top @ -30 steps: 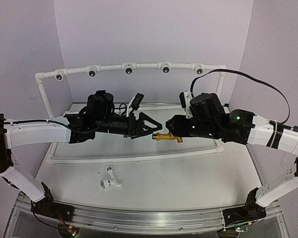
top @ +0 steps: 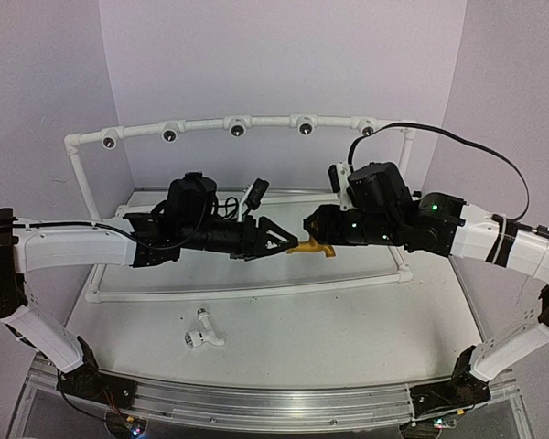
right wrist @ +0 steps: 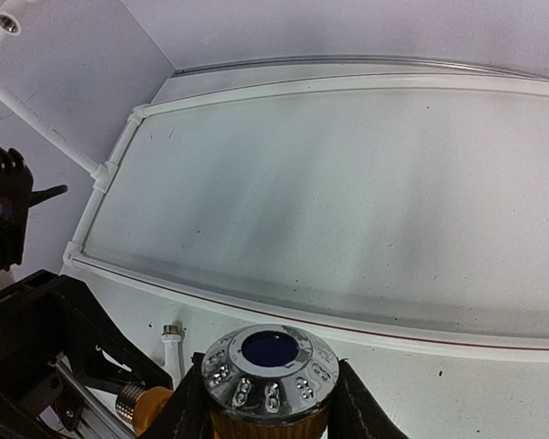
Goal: Install the water faucets
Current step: Pass from the right arm to the left
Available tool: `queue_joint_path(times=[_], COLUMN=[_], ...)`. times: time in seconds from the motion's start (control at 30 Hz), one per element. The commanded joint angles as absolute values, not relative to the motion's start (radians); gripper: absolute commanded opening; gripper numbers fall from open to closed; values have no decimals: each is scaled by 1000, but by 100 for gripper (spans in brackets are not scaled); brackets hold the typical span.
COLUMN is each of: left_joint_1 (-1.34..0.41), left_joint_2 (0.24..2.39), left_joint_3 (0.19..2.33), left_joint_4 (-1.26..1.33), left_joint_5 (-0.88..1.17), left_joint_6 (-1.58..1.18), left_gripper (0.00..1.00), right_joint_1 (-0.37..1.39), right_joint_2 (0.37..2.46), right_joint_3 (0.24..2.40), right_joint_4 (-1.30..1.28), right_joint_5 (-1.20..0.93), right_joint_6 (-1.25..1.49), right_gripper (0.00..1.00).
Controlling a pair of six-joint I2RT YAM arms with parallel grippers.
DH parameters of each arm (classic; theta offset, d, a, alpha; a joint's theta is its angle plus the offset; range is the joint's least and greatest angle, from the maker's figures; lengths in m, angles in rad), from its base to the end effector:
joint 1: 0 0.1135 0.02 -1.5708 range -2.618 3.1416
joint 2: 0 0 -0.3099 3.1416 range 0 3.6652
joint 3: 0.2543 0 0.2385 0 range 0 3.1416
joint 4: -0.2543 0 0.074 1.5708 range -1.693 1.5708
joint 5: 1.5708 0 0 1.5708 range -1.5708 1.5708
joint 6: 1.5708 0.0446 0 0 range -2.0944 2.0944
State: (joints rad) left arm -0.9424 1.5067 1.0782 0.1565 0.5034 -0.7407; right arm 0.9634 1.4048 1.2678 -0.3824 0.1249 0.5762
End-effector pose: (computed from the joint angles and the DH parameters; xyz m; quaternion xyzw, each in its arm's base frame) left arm 0.1848 -0.2909 0.3511 0.2275 0.7523 -0.5689 0.2423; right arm 0.1805 0.2500 0.3884 -0.1354 0.8532 0.3098 0.3972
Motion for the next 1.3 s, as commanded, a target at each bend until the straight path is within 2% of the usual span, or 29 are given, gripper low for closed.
queue_joint_path(times=[0.0,0.1,0.2,0.27,0.33,0.43,0.47,0.57,0.67,0.7,0.9,1.07,1.27], left_joint_1=[-946,-942,-940,-940,-937,-922,-912,-873,-839,-834,-777,-747,-739], left_joint_2=[1513,1514,1512,1511,1510,1504,1498,1478,1454,1443,1363,1318,1290], left_joint_3=[1119,1120,1124,1126,1129,1127,1122,1098,1079,1074,1029,1018,1019], left_joint_4=[148,141,139,139,138,139,139,138,138,138,138,138,138], left_joint_5=[465,465,465,463,460,456,456,464,489,492,513,541,560], left_joint_6=[-728,-728,-727,-726,-730,-744,-750,-765,-765,-757,-747,-771,-796], left_gripper=[54,44,40,34,26,6,2,0,0,0,0,0,0], right_joint_1=[968,968,969,969,968,969,968,968,967,966,886,705,648], right_joint_2=[1405,1400,1394,1393,1393,1390,1385,1360,1326,1319,1331,1419,1491], right_joint_3=[1323,1321,1321,1325,1329,1335,1334,1323,1306,1303,1294,1298,1281], right_joint_4=[-316,-314,-313,-313,-313,-312,-313,-312,-313,-315,-402,-396,-110], right_joint_5=[77,81,80,76,67,55,53,52,63,74,95,-338,-875], right_joint_6=[594,598,598,598,597,580,568,530,495,479,382,366,477], right_gripper=[0,0,0,0,0,2,10,56,89,97,98,98,98])
